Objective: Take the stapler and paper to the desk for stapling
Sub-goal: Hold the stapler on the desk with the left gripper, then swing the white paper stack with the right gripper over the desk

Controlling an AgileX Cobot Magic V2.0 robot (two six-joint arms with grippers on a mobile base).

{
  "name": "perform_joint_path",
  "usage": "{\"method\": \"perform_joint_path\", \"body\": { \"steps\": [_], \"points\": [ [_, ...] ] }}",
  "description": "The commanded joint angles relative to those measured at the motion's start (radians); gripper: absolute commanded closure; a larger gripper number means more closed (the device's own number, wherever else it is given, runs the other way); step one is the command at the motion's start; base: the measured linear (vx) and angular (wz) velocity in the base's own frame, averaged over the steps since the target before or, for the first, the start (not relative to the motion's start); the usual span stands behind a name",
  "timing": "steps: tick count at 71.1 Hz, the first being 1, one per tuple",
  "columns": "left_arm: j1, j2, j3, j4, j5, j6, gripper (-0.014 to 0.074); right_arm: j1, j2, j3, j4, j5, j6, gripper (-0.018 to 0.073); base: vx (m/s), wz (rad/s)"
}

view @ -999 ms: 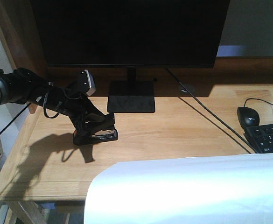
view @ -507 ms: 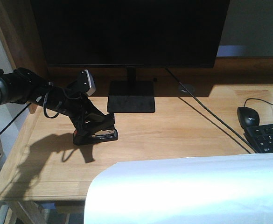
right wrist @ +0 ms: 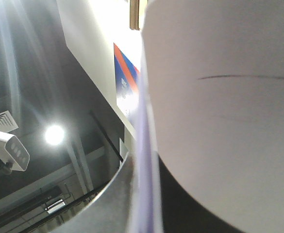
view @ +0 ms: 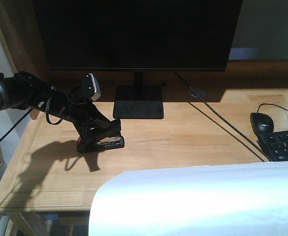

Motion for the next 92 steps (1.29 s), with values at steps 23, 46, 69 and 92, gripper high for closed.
{"method": "perform_joint_path", "body": {
  "steps": [23,46,69,92],
  "points": [
    [-0.002,-0.057,-0.028,-0.05,0.012,-0.009,0.0604,-0.001,0.011,0.003,0.047,-0.022,-0.013,0.0568,0.0,0.0],
    [-0.002,-0.057,-0.028,-0.05,0.012,-0.009,0.0604,-0.001,0.012,-0.029,0.023,0.138,0.0,0.0568,0.0,0.0],
    [-0.002,-0.057,-0.028,-0.05,0.012,-0.009,0.0604,-0.001,0.161,-0.242,-0.51,0.295,0.313,0.0564,0.0,0.0],
    [-0.002,-0.057,-0.028,-0.05,0.012,-0.009,0.0604,-0.001,0.506,-0.43,-0.855,0.295,0.367,0.0565,0.0,0.0]
  ]
}}
